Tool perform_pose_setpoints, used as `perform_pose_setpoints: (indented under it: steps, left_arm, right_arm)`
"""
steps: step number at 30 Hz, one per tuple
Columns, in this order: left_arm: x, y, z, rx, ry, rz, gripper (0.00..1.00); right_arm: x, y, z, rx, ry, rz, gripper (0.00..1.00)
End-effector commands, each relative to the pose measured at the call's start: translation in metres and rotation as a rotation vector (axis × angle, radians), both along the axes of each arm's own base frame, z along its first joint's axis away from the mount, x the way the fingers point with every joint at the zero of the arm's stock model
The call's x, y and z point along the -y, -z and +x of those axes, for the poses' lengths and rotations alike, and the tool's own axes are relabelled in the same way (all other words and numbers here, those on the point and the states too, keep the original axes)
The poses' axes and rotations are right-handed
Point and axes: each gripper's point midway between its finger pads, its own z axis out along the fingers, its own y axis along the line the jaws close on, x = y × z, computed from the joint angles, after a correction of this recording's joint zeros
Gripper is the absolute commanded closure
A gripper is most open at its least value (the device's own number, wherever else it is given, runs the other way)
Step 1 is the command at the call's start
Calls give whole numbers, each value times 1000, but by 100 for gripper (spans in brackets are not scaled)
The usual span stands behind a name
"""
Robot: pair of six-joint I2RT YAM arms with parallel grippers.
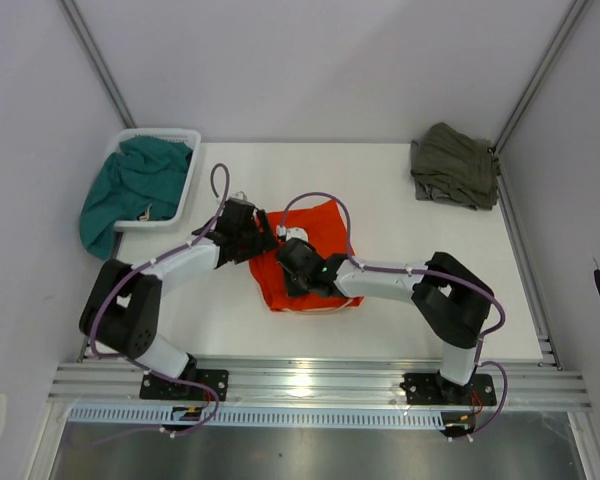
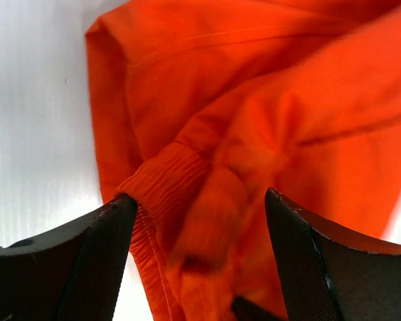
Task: Fold and stack the shorts
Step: Fold the shorts
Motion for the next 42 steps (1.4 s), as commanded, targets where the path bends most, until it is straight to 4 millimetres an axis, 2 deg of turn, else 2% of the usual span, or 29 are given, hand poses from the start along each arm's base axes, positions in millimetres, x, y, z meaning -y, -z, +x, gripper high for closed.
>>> perform_pose_setpoints:
  steps: [1,7,10,14,17,20,21,22,23,24,25,26,28,29,30,31,32,33,34,35,36,37,42]
  left_arm:
    - [8,12,14,-7,27,-19,21]
    - [-4,45,21,-67,-6,46,23]
    - [-12,57,25,-85,-30,70,24]
    - [-9,65,27,-100,-18,60,25]
    - [-6,60,29,-90,-12,43,25]
    - [-6,45,30,-64,-11,37,25]
    - [-6,36,34,-45,-7,37,24]
    - [-6,25,35,-19,-6,35,24]
    - [-9,21,34,-17,-4,45,24]
    - [-8,11,36,3,-3,43,23]
    - [-9,0,37,28,-6,45,23]
    - [-11,-5,36,28,0,55,23]
    - [-13,-24,39,67,-3,59,22]
    - [-16,-27,35,62,-3,73,22]
    - [-18,-32,35,72,-7,78,22]
    - [-21,-36,34,77,-11,86,22]
    - [-22,-45,32,94,-9,87,21]
    - [-23,-49,31,101,-9,89,21]
    - [-25,-53,29,105,-8,93,21]
    - [-24,-60,26,116,1,83,21]
    - [-23,-60,23,114,15,75,21]
    - [-21,-59,19,111,29,67,22]
    - [-2,-60,-2,113,91,10,25]
  right_arm:
    - [6,12,8,108,48,-63,100]
    - [9,22,1,140,51,-67,100]
    - [8,16,-4,184,30,-61,100]
    - [5,-3,-7,276,-5,-69,100]
    - [4,-25,-3,313,-6,-51,100]
    - [15,-49,9,309,35,-43,100]
    - [15,-54,8,285,20,-16,100]
    - [19,-71,11,276,36,37,98]
    - [27,-75,13,255,42,56,96]
    - [34,-80,19,202,34,116,88]
    - [40,-96,22,181,44,183,83]
    - [47,-100,24,154,51,215,80]
    - [68,-101,32,87,53,276,66]
    - [76,-109,33,88,57,307,61]
    - [80,-111,31,66,35,337,52]
    - [99,-103,38,51,69,340,47]
    - [107,-108,43,65,74,374,42]
    - [109,-108,39,30,49,419,37]
    - [130,-95,45,2,91,434,35]
    - [133,-100,51,22,85,483,28]
    - [133,-101,48,-9,53,542,25]
    - [145,-95,56,-5,72,570,24]
    - [147,-75,64,-43,51,600,14]
